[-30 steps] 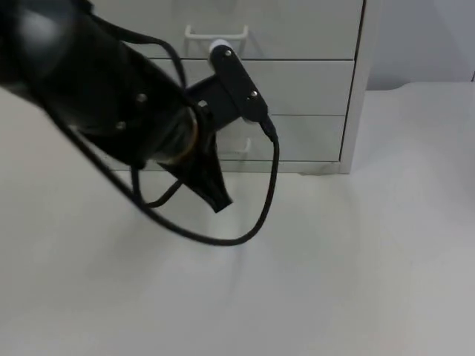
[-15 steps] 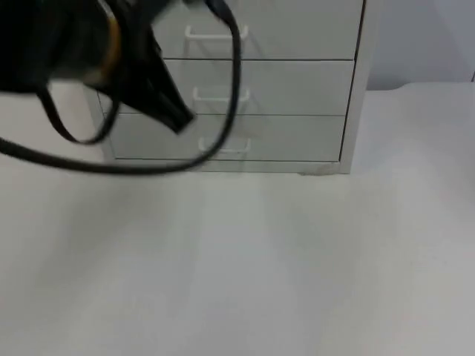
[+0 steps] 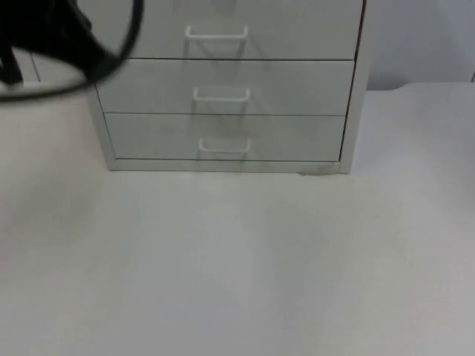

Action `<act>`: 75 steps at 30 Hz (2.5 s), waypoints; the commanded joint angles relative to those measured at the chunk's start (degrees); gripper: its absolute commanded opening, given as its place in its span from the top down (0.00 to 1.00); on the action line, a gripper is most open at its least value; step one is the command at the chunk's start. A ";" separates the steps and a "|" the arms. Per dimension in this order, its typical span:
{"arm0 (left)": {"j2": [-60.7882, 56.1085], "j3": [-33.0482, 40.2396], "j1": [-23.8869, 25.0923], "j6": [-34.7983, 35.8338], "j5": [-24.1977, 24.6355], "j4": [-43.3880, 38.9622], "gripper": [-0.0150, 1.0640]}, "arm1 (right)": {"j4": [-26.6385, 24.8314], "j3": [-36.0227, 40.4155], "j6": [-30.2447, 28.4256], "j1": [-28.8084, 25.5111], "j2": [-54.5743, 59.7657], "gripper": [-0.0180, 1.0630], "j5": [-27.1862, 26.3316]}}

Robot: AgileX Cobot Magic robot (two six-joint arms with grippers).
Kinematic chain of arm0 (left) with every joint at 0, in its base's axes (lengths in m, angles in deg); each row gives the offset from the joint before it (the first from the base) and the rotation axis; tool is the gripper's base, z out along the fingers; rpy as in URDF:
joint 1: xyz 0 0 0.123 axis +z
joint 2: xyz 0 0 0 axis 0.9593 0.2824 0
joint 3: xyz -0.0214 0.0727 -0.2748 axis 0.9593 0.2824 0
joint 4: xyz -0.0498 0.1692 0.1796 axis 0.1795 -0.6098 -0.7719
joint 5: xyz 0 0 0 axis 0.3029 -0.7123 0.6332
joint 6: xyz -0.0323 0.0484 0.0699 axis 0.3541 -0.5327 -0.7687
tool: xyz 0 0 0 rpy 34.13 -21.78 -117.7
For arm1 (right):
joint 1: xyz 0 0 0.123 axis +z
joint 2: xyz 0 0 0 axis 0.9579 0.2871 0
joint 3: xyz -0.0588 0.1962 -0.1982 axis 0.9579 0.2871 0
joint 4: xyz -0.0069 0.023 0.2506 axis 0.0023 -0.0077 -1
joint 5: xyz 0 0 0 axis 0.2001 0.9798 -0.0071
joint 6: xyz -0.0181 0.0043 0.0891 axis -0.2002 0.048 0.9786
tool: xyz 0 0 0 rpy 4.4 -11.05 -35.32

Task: Open the drawer with the left hand, place the block into the drawer with the right hand, then close the drawer with the left hand.

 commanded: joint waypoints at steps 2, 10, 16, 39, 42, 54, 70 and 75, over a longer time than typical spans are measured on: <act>-3.15 -2.81 4.03 0.15 -5.27 10.27 0.99 | -0.07 0.21 -0.16 -0.30 -0.43 0.01 -0.58; -7.65 -4.32 13.50 8.73 -11.97 12.19 0.99 | -0.07 0.21 -0.16 -0.30 -0.43 0.01 -0.58; -12.86 -4.32 18.88 8.48 -11.76 10.66 0.99 | -0.07 0.21 -0.16 -0.30 -0.43 0.01 -0.58; -15.81 -4.32 19.38 10.94 -11.38 9.35 0.99 | 0.08 0.21 -0.16 -0.30 -0.43 0.01 -0.58; -15.81 -4.32 19.38 10.94 -11.38 9.35 0.99 | 0.09 0.21 -0.16 -0.30 -0.43 0.01 -0.71; -15.74 -4.32 19.38 11.61 -11.27 9.35 0.99 | 0.09 0.21 -0.03 -0.30 -0.43 0.01 -6.89; -15.74 -4.32 19.38 11.99 -7.99 8.63 0.05 | -0.42 0.21 1.58 -0.30 -0.43 0.01 -7.10; -16.08 -4.32 19.38 12.23 -7.72 8.82 0.02 | -0.42 0.21 1.58 -0.30 -0.43 0.01 -6.09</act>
